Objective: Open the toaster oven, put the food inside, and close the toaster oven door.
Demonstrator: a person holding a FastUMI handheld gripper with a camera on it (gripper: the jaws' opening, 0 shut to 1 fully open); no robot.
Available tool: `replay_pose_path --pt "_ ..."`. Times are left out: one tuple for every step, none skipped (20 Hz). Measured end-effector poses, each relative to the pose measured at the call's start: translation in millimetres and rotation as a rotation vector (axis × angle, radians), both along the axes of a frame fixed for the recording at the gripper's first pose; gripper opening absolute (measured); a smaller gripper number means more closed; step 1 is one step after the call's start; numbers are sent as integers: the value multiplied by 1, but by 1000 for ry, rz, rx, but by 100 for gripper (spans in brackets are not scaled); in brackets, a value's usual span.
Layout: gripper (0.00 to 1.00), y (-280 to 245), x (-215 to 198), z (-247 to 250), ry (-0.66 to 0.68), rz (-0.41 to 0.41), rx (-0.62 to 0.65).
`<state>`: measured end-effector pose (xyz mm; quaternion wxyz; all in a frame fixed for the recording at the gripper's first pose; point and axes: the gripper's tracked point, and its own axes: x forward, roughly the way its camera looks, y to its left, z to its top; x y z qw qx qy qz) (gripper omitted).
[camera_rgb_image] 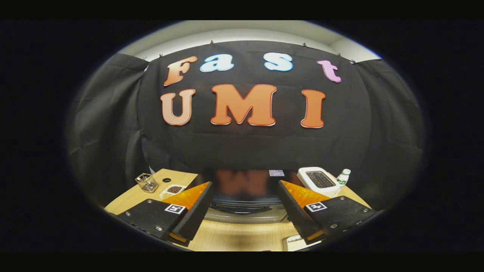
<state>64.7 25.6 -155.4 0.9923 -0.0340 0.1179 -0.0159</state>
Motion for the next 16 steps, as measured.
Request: replay_pose_path --pt "99 0 2 -10 20 -5 -3" --pt "99 -1 5 -19 41 -15 -4" --pt "99 -1 8 -28 64 -20 -2" --pt "99 0 11 -37 85 -25 2" --pt "99 1 13 -44 102 -27 9" --pt "99 2 17 -50 116 -30 17" --pt "99 3 20 -57 131 -32 24" --pt "99 4 24 -63 148 -34 26" --pt "99 5 27 -68 160 -33 23" --pt "99 5 28 -71 165 -33 18" --pt "99 4 30 -75 171 -34 16" --pt "99 4 31 -78 178 -33 19" --pt "99 6 33 -81 186 -33 25" --pt "99 6 34 -83 193 -34 32" --pt "99 7 34 -86 201 -33 37" --pt "99 9 34 -89 210 -31 40"
